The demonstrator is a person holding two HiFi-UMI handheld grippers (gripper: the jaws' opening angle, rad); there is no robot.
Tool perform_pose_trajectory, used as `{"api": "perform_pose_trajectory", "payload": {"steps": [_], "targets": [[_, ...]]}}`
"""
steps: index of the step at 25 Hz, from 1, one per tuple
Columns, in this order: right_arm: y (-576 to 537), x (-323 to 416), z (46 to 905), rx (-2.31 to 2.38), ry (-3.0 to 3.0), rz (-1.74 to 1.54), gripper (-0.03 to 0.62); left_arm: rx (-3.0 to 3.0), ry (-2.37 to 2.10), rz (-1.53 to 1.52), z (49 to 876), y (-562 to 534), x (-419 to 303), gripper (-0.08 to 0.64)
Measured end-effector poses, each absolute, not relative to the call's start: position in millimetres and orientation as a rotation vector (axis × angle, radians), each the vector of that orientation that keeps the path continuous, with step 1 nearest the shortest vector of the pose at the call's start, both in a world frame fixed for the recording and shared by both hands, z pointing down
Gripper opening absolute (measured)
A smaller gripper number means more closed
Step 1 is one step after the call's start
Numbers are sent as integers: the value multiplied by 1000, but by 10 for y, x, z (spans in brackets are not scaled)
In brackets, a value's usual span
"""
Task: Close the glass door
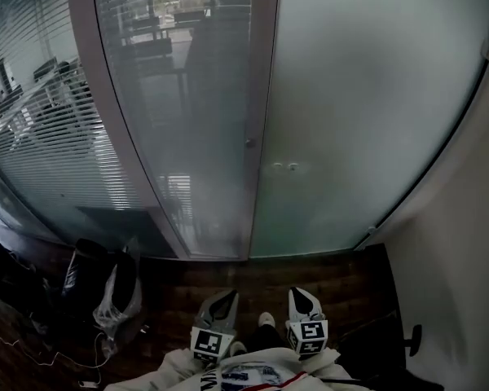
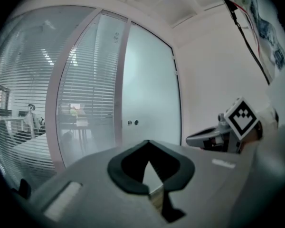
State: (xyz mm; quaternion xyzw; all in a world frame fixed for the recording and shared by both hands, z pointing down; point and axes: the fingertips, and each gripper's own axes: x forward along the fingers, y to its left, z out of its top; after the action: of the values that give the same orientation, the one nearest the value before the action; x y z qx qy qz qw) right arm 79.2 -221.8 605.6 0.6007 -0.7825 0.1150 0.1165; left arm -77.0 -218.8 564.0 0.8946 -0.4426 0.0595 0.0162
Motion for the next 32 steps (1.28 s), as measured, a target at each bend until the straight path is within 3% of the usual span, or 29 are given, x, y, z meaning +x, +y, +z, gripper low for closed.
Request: {"api": "perform_pose_trajectory", "payload": {"steps": [18,32], "targets": [[-1578,1071,6025,1724,-2288,283,6,2720,-1461,184,5651,-1800,-604,2],[-414,1856,5920,1716,-2369,274,6,2701,-1574,222,5585,-611,6,2]]}}
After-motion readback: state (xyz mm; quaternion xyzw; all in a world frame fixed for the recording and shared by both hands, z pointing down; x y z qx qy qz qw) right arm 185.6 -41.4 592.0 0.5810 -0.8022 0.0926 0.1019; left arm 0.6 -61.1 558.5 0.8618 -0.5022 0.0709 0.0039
